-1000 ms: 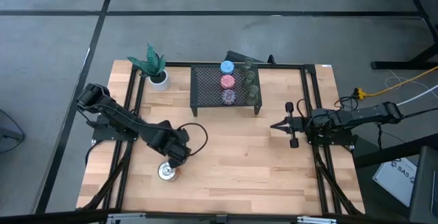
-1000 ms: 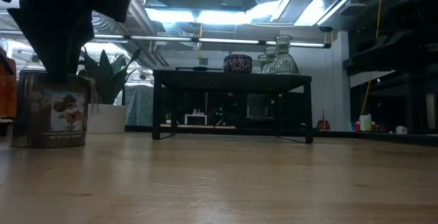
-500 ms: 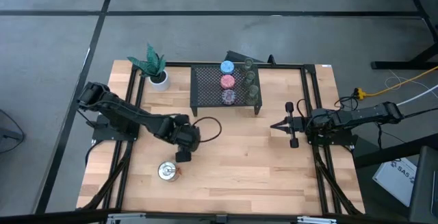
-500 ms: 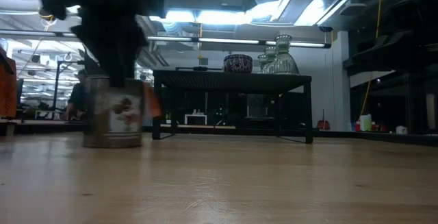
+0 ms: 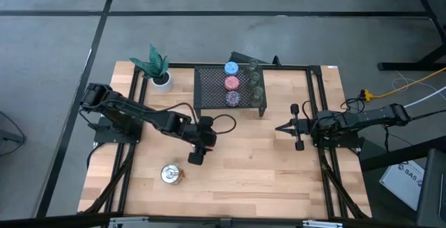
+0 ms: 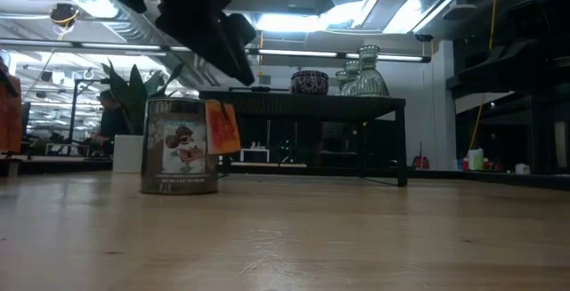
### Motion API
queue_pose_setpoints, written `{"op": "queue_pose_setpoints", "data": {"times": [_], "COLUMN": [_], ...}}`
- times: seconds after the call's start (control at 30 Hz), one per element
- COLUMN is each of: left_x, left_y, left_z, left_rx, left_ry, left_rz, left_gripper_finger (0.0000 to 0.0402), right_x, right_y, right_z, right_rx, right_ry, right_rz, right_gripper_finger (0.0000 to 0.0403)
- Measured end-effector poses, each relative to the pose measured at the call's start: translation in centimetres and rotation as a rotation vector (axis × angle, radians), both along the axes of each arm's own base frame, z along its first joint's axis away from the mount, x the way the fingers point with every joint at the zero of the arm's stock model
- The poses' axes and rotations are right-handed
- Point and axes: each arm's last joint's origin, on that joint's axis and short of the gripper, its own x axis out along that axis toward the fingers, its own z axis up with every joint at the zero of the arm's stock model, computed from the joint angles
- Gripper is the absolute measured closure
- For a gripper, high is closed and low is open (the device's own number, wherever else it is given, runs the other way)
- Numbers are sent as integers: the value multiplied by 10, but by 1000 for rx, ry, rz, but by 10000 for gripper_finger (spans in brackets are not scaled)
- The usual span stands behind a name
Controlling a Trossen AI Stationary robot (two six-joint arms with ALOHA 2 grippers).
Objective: Pick & Place candle stick holders
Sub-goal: Put the top scented candle can on the shelf
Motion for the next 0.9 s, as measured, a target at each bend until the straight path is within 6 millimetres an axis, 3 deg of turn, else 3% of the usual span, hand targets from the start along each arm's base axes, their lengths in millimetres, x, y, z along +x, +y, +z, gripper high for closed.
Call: {"op": "queue_pose_setpoints", "data": {"times": [0.2, 0.43, 0.9], "left_x": [-9, -27, -34], "left_y": [-8, -24, -29], "left_z": [5, -1, -5], "left_rx": [17, 9, 52], "left_ry": [22, 171, 214], "left_rz": [-45, -100, 39], "left_gripper_finger": [207, 202, 230], "right_x": [0, 0, 0], "right_y": [0, 0, 0], "right_z": [0, 0, 0], "right_rx": [0, 0, 0], "right_ry": [0, 0, 0], "right_rz": [0, 0, 0], "right_gripper_finger": [400, 400, 400]}}
